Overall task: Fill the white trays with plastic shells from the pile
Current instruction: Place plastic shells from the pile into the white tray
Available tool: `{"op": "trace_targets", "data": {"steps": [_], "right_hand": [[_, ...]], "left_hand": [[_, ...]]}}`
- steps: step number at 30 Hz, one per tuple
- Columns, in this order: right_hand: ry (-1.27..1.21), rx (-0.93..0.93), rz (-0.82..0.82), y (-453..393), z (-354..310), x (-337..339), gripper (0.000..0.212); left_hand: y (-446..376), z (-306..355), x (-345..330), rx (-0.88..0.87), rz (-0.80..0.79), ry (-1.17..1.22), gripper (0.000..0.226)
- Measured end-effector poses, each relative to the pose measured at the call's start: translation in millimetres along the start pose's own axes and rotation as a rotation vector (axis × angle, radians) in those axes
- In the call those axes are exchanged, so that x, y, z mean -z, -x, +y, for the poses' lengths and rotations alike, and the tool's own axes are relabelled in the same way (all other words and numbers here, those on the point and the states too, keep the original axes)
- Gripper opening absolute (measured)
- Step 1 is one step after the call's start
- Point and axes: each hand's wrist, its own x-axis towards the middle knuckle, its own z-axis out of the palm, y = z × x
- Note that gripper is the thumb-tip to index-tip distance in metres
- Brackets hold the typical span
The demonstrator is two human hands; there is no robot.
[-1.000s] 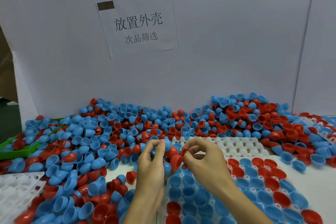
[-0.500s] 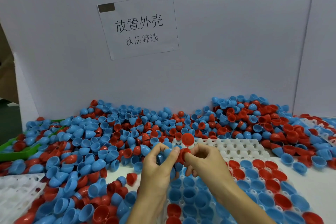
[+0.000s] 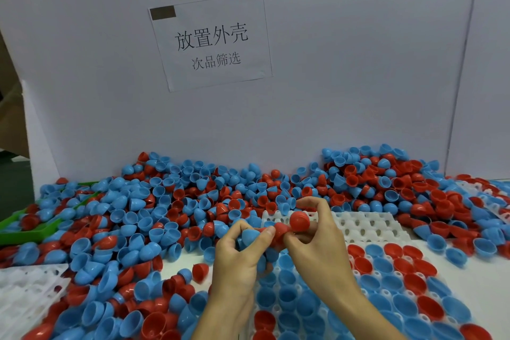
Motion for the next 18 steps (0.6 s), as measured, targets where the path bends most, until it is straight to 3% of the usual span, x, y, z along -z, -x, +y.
{"op": "trace_targets", "data": {"steps": [3, 9, 15, 18], "right_hand": [[0.083, 0.056, -0.017, -2, 0, 3, 0.042], [0.116, -0.028, -0.114, -7, -2, 11, 0.045], [0.095, -0.079, -0.5, -8, -5, 29, 0.048], [0.072, -0.071, -0.452, -9, -5, 27, 0.051]], "left_hand": [[-1, -1, 1, 0.053, 0.021, 0.068, 0.038], [-3, -1, 4, 0.085, 0.04, 0.083, 0.037], [-3, 3, 8, 0.076, -0.075, 0.003, 0.041], [0, 4, 4, 0.081, -0.094, -0.042, 0.036]]}}
